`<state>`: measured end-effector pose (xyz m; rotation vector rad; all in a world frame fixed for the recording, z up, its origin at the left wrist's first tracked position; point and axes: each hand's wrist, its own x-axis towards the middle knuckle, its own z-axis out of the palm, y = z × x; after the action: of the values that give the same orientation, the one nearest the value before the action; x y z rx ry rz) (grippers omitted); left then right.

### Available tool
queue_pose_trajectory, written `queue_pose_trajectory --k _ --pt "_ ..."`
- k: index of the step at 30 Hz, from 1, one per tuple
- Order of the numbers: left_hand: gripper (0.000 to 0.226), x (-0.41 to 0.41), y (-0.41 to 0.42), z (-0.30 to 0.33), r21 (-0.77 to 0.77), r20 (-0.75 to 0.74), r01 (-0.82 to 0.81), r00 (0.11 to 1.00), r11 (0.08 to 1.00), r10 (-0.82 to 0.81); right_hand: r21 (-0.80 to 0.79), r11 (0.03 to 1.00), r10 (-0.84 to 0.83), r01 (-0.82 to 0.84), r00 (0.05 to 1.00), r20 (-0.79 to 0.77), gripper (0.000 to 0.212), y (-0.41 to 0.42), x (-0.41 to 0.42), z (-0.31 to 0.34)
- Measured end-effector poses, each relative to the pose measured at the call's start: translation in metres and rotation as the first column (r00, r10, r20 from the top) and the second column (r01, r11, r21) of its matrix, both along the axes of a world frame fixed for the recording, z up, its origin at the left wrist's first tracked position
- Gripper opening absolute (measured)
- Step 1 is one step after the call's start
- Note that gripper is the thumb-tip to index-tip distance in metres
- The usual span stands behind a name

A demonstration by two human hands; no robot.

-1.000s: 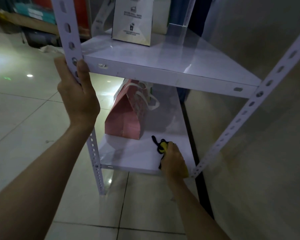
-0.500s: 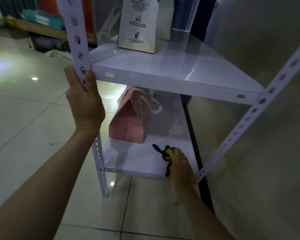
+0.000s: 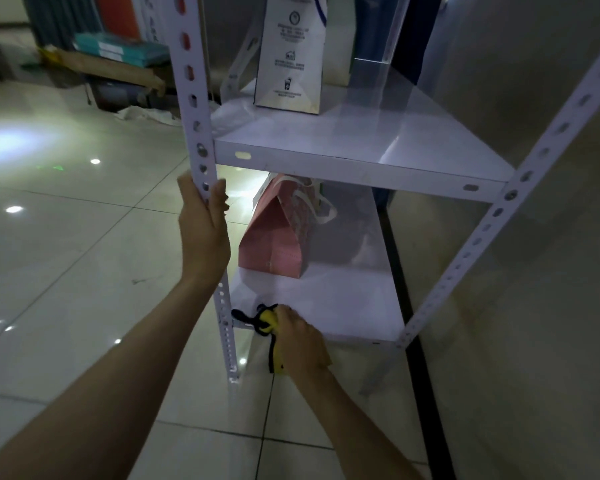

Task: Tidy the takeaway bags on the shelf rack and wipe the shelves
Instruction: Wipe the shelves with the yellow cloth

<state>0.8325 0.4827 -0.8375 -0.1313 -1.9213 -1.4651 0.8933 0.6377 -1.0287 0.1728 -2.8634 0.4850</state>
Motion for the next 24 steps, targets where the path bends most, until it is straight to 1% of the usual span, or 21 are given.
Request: queue_pose_trajectory --k 2,4,6,7,8,10,11,12,14,15,16,17,18,19,21,22,24 --pt "0.032 0.013 -0.004 -0.013 0.0 0.108 0.025 0.994 1.0 -0.025 -0.014 0.999 0.045 -0.045 0.998 0.037 0.028 -0.007 0.019 0.01" --pt "0.037 0.03 -0.01 -0.022 -0.021 0.209 0.048 0.977 0.999 -0.042 -0.145 0.989 0.063 -0.041 0.986 0.154 0.026 -0.009 0.041 0.019" --pt "0.048 0.053 -0.017 -0.031 -0.051 0.342 0.07 0.938 0.996 -0.048 -0.267 0.964 0.049 0.004 0.981 0.19 0.024 -0.006 0.065 0.025" --pt "0.052 0.066 -0.021 -0.039 -0.078 0.434 0.084 0.9 0.993 -0.042 -0.319 0.947 0.034 0.027 0.982 0.184 0.022 -0.005 0.078 0.031" --pt "0.053 0.083 -0.023 -0.045 -0.097 0.54 0.111 0.841 0.989 -0.042 -0.36 0.932 0.022 0.042 0.985 0.172 0.022 -0.004 0.092 0.038" --pt "0.041 0.12 -0.022 -0.058 -0.076 0.742 0.224 0.663 0.972 -0.095 -0.407 0.912 0.011 0.046 0.99 0.138 0.024 -0.001 0.117 0.048" --pt "0.034 0.141 -0.018 -0.064 -0.05 0.806 0.294 0.576 0.954 -0.135 -0.421 0.906 0.001 0.053 0.992 0.126 0.025 0.0 0.13 0.055" --pt "0.033 0.164 -0.014 -0.066 -0.022 0.84 0.348 0.515 0.937 -0.171 -0.435 0.898 -0.013 0.062 0.993 0.114 0.026 -0.001 0.141 0.062" --pt "0.037 0.206 -0.006 -0.063 0.057 0.85 0.362 0.471 0.931 -0.235 -0.456 0.887 -0.039 0.069 0.996 0.077 0.03 -0.003 0.164 0.074" --pt "0.038 0.225 -0.002 -0.058 0.156 0.84 0.332 0.451 0.93 -0.301 -0.463 0.884 -0.05 0.073 0.997 0.061 0.03 -0.005 0.175 0.081" --pt "0.038 0.241 0.001 -0.055 0.287 0.819 0.295 0.418 0.912 -0.393 -0.475 0.876 -0.064 0.079 0.997 0.048 0.03 -0.007 0.186 0.087" --pt "0.038 0.255 0.004 -0.053 0.409 0.78 0.267 0.393 0.873 -0.486 -0.488 0.868 -0.08 0.086 0.996 0.035 0.029 -0.009 0.197 0.093" --pt "0.037 0.269 0.006 -0.052 0.494 0.735 0.266 0.381 0.828 -0.561 -0.492 0.865 -0.098 0.095 0.995 0.02 0.029 -0.012 0.207 0.099" --pt "0.04 0.281 0.008 -0.053 0.543 0.695 0.274 0.383 0.793 -0.608 -0.485 0.868 -0.112 0.102 0.994 0.008 0.029 -0.014 0.218 0.105" --pt "0.056 0.296 0.012 -0.056 0.571 0.656 0.308 0.386 0.761 -0.649 -0.453 0.886 -0.111 0.101 0.994 0.004 0.031 -0.019 0.238 0.116" --pt "0.058 0.302 0.013 -0.055 0.552 0.654 0.328 0.4 0.767 -0.642 -0.447 0.89 -0.081 0.085 0.996 0.027 0.036 -0.02 0.247 0.119" --pt "0.049 0.311 0.012 -0.051 0.507 0.649 0.337 0.456 0.793 -0.609 -0.508 0.861 0.048 0.003 0.995 0.088 0.045 -0.016 0.263 0.124"
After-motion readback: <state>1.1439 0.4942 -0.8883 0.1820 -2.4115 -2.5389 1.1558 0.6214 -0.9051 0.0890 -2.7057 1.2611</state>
